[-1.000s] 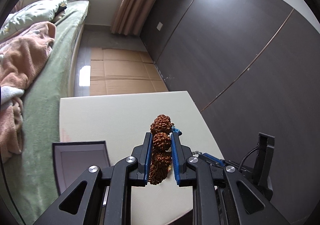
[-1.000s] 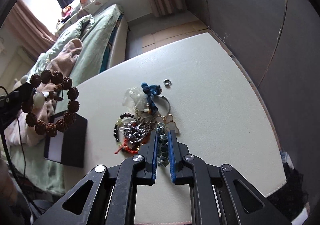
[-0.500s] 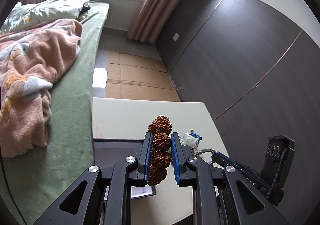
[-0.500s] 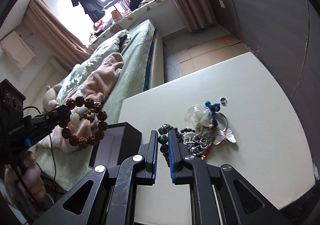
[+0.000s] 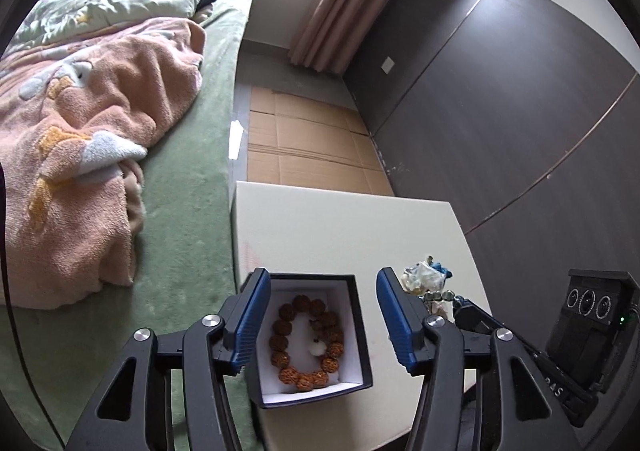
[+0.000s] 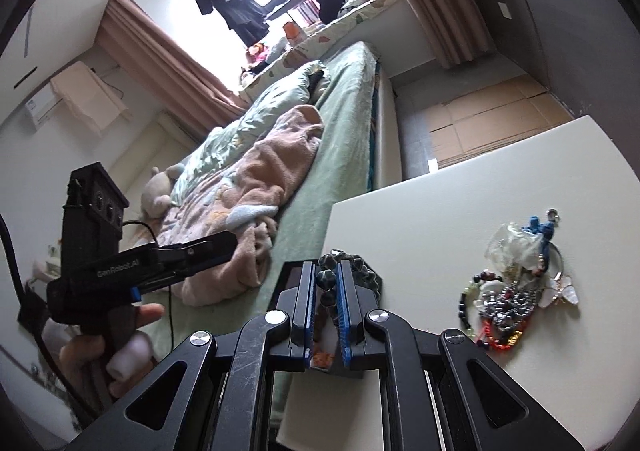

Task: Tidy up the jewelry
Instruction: 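Lower the brown bead bracelet into the black box and open left tool, then return the left tool to the pile and grasp the white cloth pouch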

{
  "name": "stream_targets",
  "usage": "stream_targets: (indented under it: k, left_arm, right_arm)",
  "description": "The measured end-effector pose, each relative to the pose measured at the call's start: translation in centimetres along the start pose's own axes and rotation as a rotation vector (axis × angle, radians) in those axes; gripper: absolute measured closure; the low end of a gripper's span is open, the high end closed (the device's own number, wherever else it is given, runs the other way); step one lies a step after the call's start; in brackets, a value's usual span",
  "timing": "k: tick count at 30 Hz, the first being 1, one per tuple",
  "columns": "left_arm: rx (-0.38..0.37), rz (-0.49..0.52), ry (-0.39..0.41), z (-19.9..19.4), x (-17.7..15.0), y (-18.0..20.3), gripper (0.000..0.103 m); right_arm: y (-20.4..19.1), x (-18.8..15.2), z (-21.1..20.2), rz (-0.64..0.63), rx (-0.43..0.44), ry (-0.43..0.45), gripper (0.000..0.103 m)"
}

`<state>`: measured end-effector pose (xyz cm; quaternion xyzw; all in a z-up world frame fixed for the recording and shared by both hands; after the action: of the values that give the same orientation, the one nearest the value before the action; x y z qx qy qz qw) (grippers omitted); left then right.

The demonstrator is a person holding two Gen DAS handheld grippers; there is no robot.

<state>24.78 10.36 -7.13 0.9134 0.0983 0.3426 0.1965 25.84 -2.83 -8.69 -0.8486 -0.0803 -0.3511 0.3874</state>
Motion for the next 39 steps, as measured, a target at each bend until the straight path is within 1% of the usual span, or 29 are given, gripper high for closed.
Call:
stream_targets:
  k: [3,6,7,9,11,12,13,15,18,21,26,32,39]
  left_arm:
    - [0.017,-0.016,0.009,-0.1,0.3,-1.2,0.046]
    - [0.028,-0.038,0.008,0.1,0.5,-2.4,0.046]
    - [0.03,-0.042,0.008,0.1,0.5,-2.6,0.046]
    - [0.033,-0.047,0.008,0.2,0.6,-2.7,0.046]
    - [0.03,-0.047,0.008,0.2,0.8,-2.5,0.046]
    - [0.027,-0.046,0.01,0.1,0.8,-2.3,0.046]
    - [0.025,-0.041,0.012,0.2,0.9,-1.9,0.046]
    - [0.02,-0.027,0.014,0.2,0.9,-1.2,0.046]
    - [0.011,-0.002,0.007,0.5,0.7,0.0,0.046]
    - [0.001,0.019,-0.005,1.1,0.4,1.3,0.046]
    - [-0.008,0.054,-0.026,2.2,-0.2,3.7,0.046]
    - [-0.022,0.116,-0.049,3.9,-1.1,7.2,0.046]
    - [-0.035,0.183,-0.096,6.5,-2.7,11.2,0.046]
  right_arm:
    - [-1.8,-0.2,1.2,-0.012,0.045,-0.011,0.092]
    - [-3.3,-1.0,3.1,-0.019,0.07,-0.046,0.092]
    - [-3.7,-1.3,3.8,-0.021,0.074,-0.063,0.091]
    - [-4.1,-2.0,5.1,-0.034,0.044,-0.11,0.09]
    - [-3.8,-3.0,6.3,-0.031,0.008,-0.177,0.076]
    - [-3.3,-3.2,6.5,-0.029,-0.025,-0.189,0.063]
    - [-2.8,-3.2,6.3,-0.03,-0.049,-0.177,0.059]
    - [-1.8,-2.7,5.3,-0.028,-0.084,-0.141,0.058]
    - [-0.7,-1.9,3.5,-0.003,-0.087,-0.112,0.058]
    - [0.5,-1.0,1.6,0.004,-0.12,-0.072,0.058]
    - [2.8,0.2,-1.2,0.016,-0.176,-0.031,0.058]
    - [6.6,1.2,-4.3,0.079,-0.253,-0.003,0.057]
    - [11.2,1.0,-7.1,0.162,-0.332,-0.012,0.057]
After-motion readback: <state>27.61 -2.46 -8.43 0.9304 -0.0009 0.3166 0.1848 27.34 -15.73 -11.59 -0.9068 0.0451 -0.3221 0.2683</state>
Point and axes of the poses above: each gripper's, at about its wrist camera, not at the fingertips, and z roughly the way its jaws point, y to its right, x to its top, the point moved 9 cm from there along z, roughly the way its jaws point, and after that the axes turned 5 degrees about y, right-handed, at the moved point
